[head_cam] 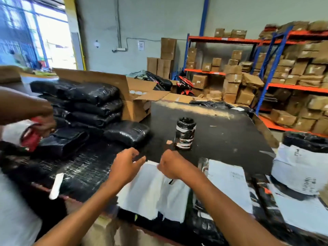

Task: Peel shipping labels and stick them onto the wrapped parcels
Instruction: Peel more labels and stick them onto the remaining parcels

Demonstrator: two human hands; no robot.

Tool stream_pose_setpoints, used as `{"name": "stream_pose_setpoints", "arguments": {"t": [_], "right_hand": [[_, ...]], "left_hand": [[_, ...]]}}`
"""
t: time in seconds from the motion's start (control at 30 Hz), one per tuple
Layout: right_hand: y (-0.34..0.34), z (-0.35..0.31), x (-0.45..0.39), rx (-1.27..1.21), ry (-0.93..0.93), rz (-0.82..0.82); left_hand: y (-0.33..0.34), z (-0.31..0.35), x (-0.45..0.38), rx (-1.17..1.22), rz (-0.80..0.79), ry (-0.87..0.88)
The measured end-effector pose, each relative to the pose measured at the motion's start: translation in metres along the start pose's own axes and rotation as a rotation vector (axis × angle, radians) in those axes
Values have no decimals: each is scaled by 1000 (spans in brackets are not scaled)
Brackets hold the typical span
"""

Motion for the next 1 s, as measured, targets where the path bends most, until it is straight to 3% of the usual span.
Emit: {"name": "stream_pose_setpoints", "arguments": {"t": [0.1,0.4,0.73,1.0], "right_hand": [[22,-5,-12,47,109,-67],[41,8,-11,-61,219,-7],[45,19,-13,-172,229,10],[50,20,-7,-172,181,67]], "left_hand": [[-1,-43,-4,-116,-87,-117],[8,-80,-17,318,-193,-88],[9,-72,-22,305,-262,-96],[4,-71,-26,120,-308,-86]]}}
Point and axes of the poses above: each hand's wrist, its own x-axis away from the middle knuckle, its own y-axis out of the palm, z = x × y, the point moved 3 cm from there along -x, towards the middle knuckle, and after that the axes turned 10 degrees about -z, right-handed, at the moved point
